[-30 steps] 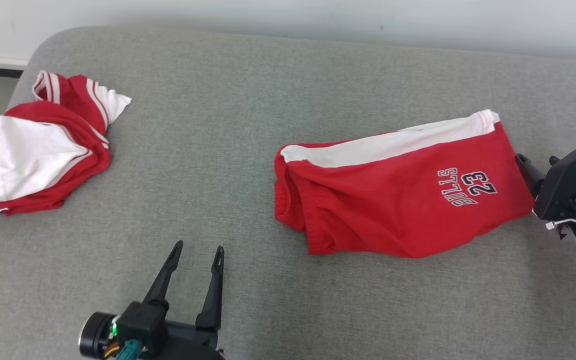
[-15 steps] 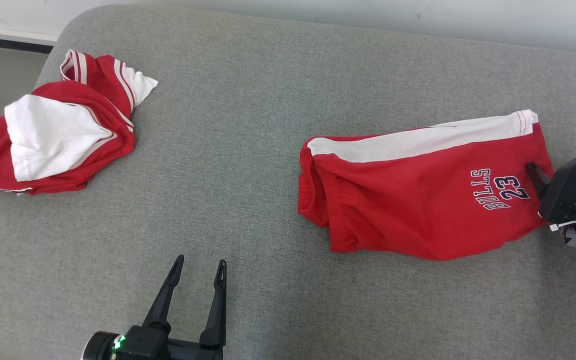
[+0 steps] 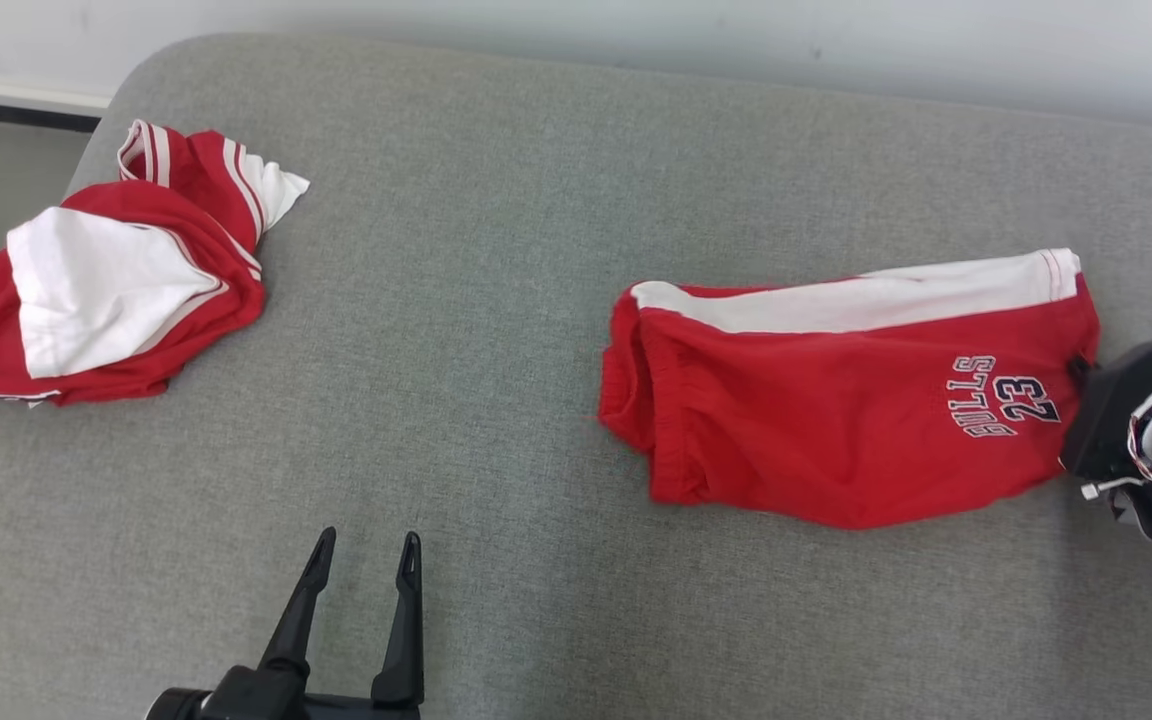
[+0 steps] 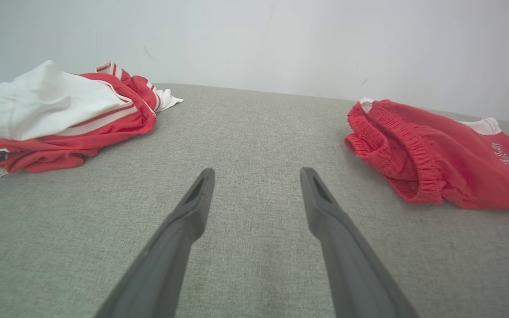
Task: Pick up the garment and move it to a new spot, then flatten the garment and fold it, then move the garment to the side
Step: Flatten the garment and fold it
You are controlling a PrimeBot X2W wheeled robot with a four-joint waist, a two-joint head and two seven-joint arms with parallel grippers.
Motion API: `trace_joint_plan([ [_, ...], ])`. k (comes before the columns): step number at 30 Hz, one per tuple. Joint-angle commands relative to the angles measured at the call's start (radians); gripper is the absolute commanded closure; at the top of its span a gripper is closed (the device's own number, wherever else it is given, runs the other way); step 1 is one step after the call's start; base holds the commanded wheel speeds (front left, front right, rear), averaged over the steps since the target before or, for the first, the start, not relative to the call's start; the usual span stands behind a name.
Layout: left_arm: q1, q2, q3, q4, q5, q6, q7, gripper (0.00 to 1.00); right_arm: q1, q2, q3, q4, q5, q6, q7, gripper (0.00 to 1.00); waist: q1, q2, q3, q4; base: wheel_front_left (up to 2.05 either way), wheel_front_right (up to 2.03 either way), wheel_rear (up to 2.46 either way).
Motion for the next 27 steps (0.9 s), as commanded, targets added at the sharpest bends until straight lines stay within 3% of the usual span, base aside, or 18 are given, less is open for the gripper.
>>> trace_joint_plan([
  [1,0.012,-0.003,0.009,0.003,0.005,-0.002,-0.003,0.0,0.038,-0.014,-0.013,0.022,-0.018,-0.004,-0.01,1.0,0.0,0.0,-0.023,-0.017,0.0,0.0,0.0],
  [20,0.073,-0.013,0.036,0.04,-0.015,-0.013,-0.003,0.0,0.111,-0.1,-0.145,-0.01,-0.167,-0.003,-0.124,1.0,0.0,0.0,-0.153,-0.075,0.0,0.0,0.0],
  [27,0.09,-0.014,0.035,0.051,-0.029,-0.013,-0.003,0.0,0.129,-0.041,-0.112,-0.115,-0.183,-0.003,-0.105,1.0,0.0,0.0,-0.185,-0.072,0.0,0.0,0.0],
])
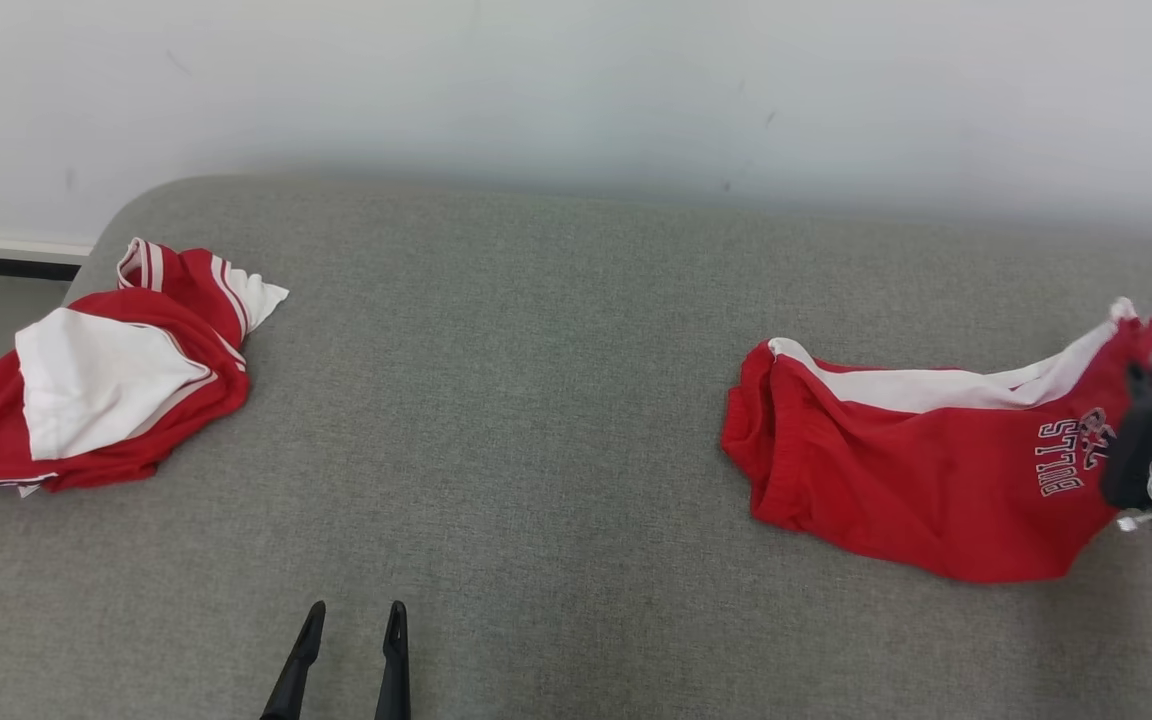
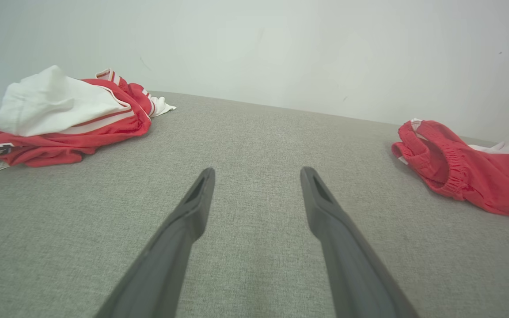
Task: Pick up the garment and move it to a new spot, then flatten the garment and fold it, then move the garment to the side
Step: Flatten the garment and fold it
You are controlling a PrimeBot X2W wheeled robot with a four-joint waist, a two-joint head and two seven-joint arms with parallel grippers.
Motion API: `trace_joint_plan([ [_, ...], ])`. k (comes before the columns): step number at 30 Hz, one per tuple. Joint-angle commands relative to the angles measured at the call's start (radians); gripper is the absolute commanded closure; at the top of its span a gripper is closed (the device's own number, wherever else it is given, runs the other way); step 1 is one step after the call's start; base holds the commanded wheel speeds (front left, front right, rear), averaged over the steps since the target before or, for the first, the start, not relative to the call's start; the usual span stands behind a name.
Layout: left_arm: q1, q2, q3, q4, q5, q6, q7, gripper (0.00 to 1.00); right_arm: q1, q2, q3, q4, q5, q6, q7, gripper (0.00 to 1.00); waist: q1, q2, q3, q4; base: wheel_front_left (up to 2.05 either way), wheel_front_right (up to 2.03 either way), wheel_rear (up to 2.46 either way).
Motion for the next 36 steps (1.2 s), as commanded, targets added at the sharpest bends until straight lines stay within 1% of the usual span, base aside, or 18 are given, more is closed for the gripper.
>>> trace_joint_plan([
  [1,0.006,-0.002,-0.002,0.002,-0.001,-0.001,-0.003,0.0,0.011,0.016,0.009,-0.018,-0.007,-0.002,0.005,1.0,0.0001,0.0,-0.007,0.002,0.0,0.0,0.0],
  [8,-0.001,-0.002,-0.015,0.009,-0.011,0.001,-0.003,0.0,0.027,0.1,0.097,-0.148,0.016,-0.002,0.093,1.0,0.0001,0.0,-0.016,0.028,0.0,0.0,0.0],
  [13,-0.009,-0.002,-0.029,0.016,-0.022,0.006,-0.003,0.0,0.037,0.152,0.154,-0.198,0.037,-0.002,0.136,1.0,0.0001,0.0,-0.011,0.053,0.0,0.0,0.0],
  [14,-0.013,-0.002,-0.035,0.019,-0.027,0.006,-0.003,0.0,0.036,0.173,0.169,-0.204,0.04,-0.002,0.145,1.0,0.0001,0.0,-0.007,0.065,0.0,0.0,0.0],
  [20,-0.019,-0.002,-0.049,0.023,-0.039,0.013,-0.003,0.0,0.032,0.227,0.199,-0.187,0.043,-0.002,0.156,1.0,0.0001,0.0,0.008,0.096,0.0,0.0,0.0],
  [29,-0.023,-0.002,-0.057,0.02,-0.044,0.02,-0.003,0.0,0.023,0.263,0.204,-0.136,0.047,-0.002,0.145,1.0,0.0001,0.0,0.019,0.121,0.0,0.0,0.0],
  [30,-0.022,-0.002,-0.055,0.02,-0.044,0.021,-0.003,0.0,0.023,0.267,0.206,-0.133,0.054,-0.002,0.148,0.58,0.0001,0.0,0.019,0.121,0.0,0.0,0.0],
  [31,-0.021,-0.002,-0.053,0.02,-0.044,0.023,-0.003,0.0,0.021,0.269,0.206,-0.133,0.06,-0.002,0.143,0.0,0.0001,0.0,0.018,0.119,0.0,0.0,0.0],
  [36,-0.015,-0.002,-0.043,0.016,-0.043,0.026,-0.003,0.0,0.019,0.285,0.201,-0.153,0.129,-0.002,0.116,0.0,0.0001,0.0,0.001,0.097,0.0,0.0,0.0],
])
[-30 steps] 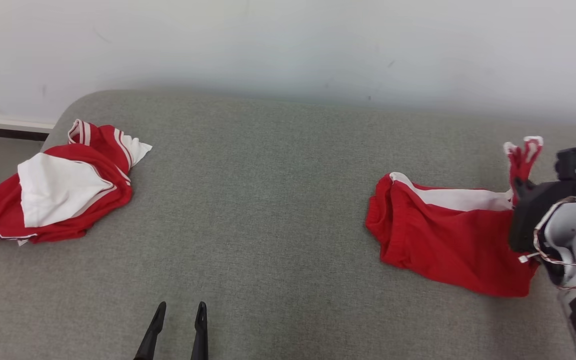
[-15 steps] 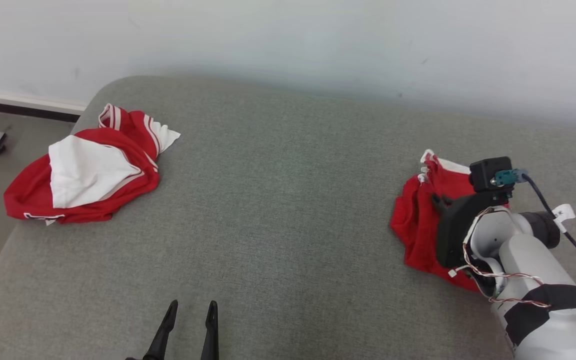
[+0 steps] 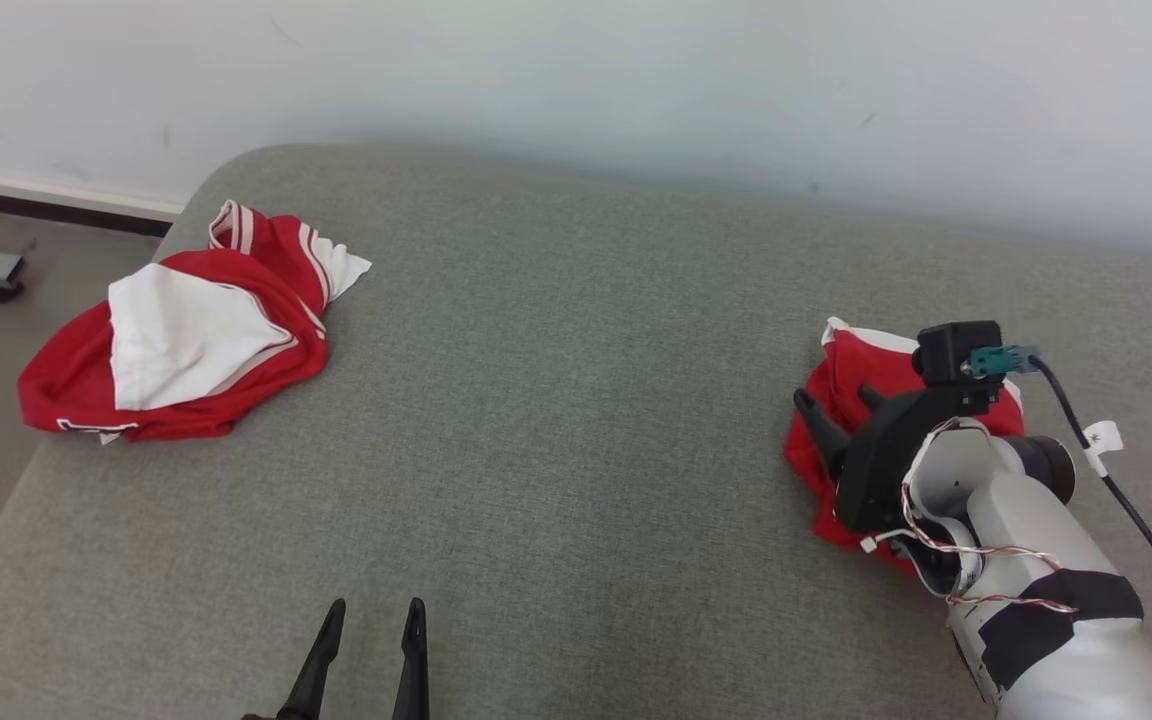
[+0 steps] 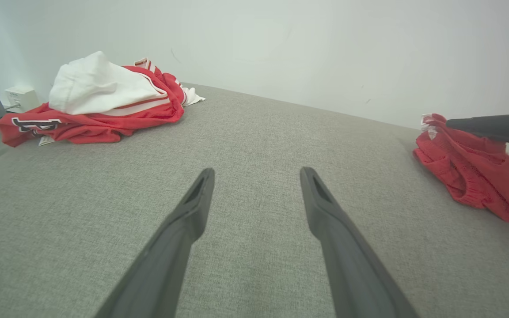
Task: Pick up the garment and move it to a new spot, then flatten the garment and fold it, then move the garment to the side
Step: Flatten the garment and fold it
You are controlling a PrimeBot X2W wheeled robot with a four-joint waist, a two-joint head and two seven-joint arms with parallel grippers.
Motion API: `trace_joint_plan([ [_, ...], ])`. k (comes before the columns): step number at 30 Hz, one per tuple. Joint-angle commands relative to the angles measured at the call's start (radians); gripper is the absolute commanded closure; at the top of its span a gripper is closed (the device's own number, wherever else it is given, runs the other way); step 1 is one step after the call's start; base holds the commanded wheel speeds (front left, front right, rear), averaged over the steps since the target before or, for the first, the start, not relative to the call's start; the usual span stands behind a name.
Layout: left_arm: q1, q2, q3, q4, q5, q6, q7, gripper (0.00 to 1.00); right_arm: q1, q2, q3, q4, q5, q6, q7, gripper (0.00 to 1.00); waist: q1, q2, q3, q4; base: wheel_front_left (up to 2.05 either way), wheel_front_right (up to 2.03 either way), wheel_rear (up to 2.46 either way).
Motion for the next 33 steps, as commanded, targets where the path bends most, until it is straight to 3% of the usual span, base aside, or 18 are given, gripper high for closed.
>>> trace_joint_plan([
  [1,0.003,-0.001,0.004,-0.002,-0.005,0.001,-0.003,0.0,-0.003,-0.002,-0.001,-0.013,0.026,-0.002,-0.013,0.0,0.0,-0.0001,-0.013,-0.015,0.0,0.0,0.0],
  [9,0.019,-0.001,0.017,-0.005,-0.002,0.0,-0.003,0.0,0.026,-0.096,-0.035,-0.109,0.08,-0.002,-0.115,0.0,0.0,-0.0001,-0.044,-0.063,0.0,0.0,0.0],
  [14,0.023,-0.001,0.016,-0.006,-0.004,-0.002,-0.003,0.0,0.079,-0.153,-0.114,-0.099,0.044,-0.002,-0.172,0.0,0.0,-0.0001,-0.053,-0.076,0.0,0.0,0.0],
  [19,0.024,-0.001,0.013,-0.008,-0.004,-0.005,-0.003,0.0,0.144,-0.155,-0.179,-0.057,0.0,-0.002,-0.222,0.01,0.0,-0.0001,-0.049,-0.076,0.0,0.0,0.0],
  [20,0.025,-0.001,0.012,-0.008,-0.003,-0.005,-0.003,0.0,0.155,-0.152,-0.188,-0.048,-0.006,-0.002,-0.23,0.24,0.0,-0.0001,-0.047,-0.075,0.0,0.0,0.0],
  [21,0.024,-0.001,0.012,-0.008,-0.003,-0.007,-0.003,0.0,0.166,-0.147,-0.193,-0.04,-0.013,-0.002,-0.238,0.58,0.0,-0.0001,-0.044,-0.073,0.0,0.0,0.0],
  [22,0.024,-0.001,0.011,-0.007,-0.001,-0.008,-0.003,0.0,0.175,-0.14,-0.197,-0.032,-0.019,-0.002,-0.245,1.0,0.0,-0.0001,-0.042,-0.071,0.0,0.0,0.0],
  [33,0.012,-0.001,0.006,0.0,0.003,-0.012,-0.003,0.0,0.179,-0.057,-0.143,0.031,-0.077,-0.002,-0.271,1.0,0.0,-0.0001,-0.024,-0.051,0.0,0.0,0.0],
])
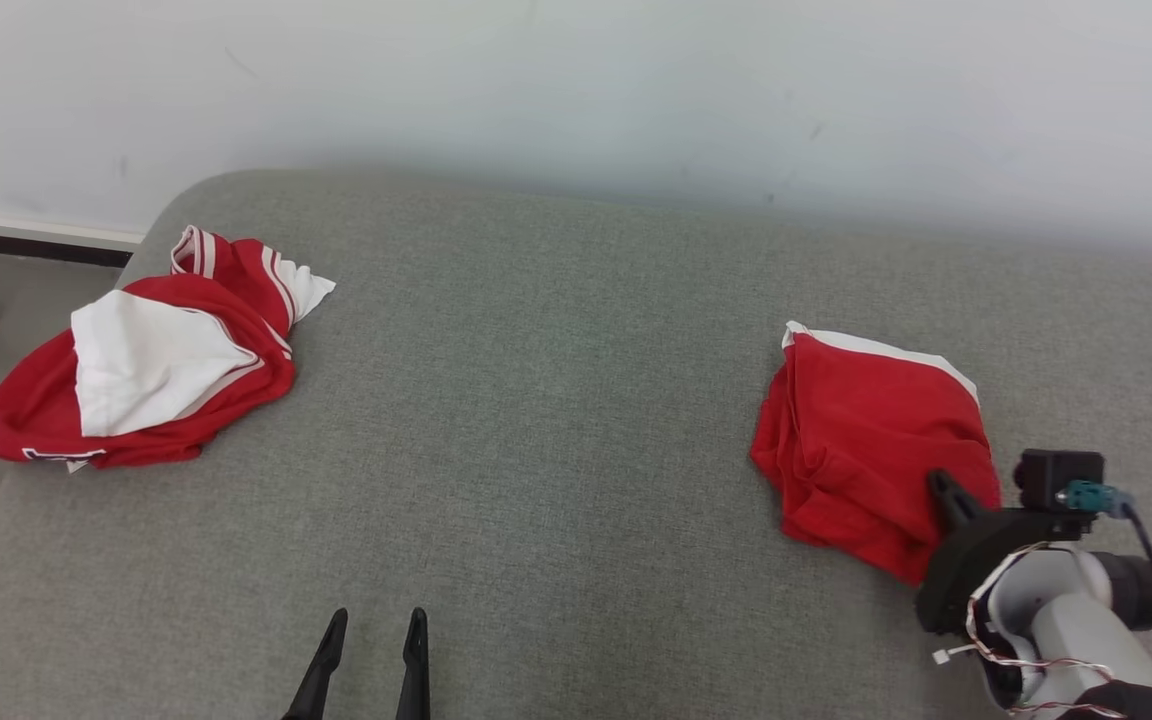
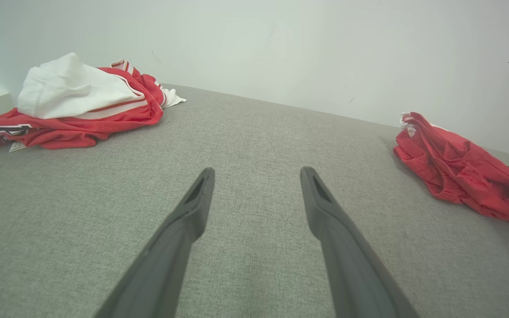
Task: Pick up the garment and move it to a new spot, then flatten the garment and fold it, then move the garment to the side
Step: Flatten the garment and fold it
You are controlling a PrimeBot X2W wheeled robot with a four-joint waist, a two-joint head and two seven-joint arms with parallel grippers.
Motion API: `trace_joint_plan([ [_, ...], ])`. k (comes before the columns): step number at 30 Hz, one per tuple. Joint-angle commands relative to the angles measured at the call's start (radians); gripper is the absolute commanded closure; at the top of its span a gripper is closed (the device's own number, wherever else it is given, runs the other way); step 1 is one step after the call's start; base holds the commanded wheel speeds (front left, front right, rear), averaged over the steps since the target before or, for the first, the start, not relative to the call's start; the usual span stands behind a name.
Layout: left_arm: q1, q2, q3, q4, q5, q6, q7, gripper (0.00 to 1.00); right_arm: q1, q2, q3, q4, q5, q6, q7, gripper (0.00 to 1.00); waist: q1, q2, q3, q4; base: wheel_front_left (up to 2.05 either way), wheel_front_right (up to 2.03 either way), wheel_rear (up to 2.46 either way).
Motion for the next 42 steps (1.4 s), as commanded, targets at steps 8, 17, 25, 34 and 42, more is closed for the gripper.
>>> trace_joint_plan([
  [8,-0.006,-0.001,-0.001,0.004,-0.002,0.005,-0.003,0.0,0.01,0.059,0.097,0.025,-0.003,-0.002,-0.015,1.0,0.0,-0.0001,-0.005,0.02,0.0,0.0,0.0],
  [17,0.009,-0.001,0.012,0.004,-0.006,0.012,-0.003,0.0,0.04,0.111,0.273,0.01,0.039,-0.002,-0.018,1.0,0.0,-0.0001,-0.026,0.0,0.0,0.0,0.0],
  [25,0.032,-0.001,0.031,0.004,-0.011,0.017,-0.003,0.0,0.089,0.121,0.396,-0.099,0.15,-0.002,-0.051,1.0,0.0,-0.0001,-0.069,-0.047,0.0,0.0,0.0],
  [34,0.064,-0.001,0.112,-0.02,-0.014,0.03,-0.003,0.0,0.203,0.058,0.34,-0.32,0.168,-0.002,-0.101,0.3,0.0,-0.0001,-0.095,-0.149,0.0,0.0,0.0],
  [42,0.074,-0.001,0.2,-0.043,0.0,0.029,-0.003,0.0,0.332,0.066,0.187,-0.516,0.107,-0.002,-0.107,0.0,0.0,-0.0001,-0.102,-0.237,0.0,0.0,0.0],
])
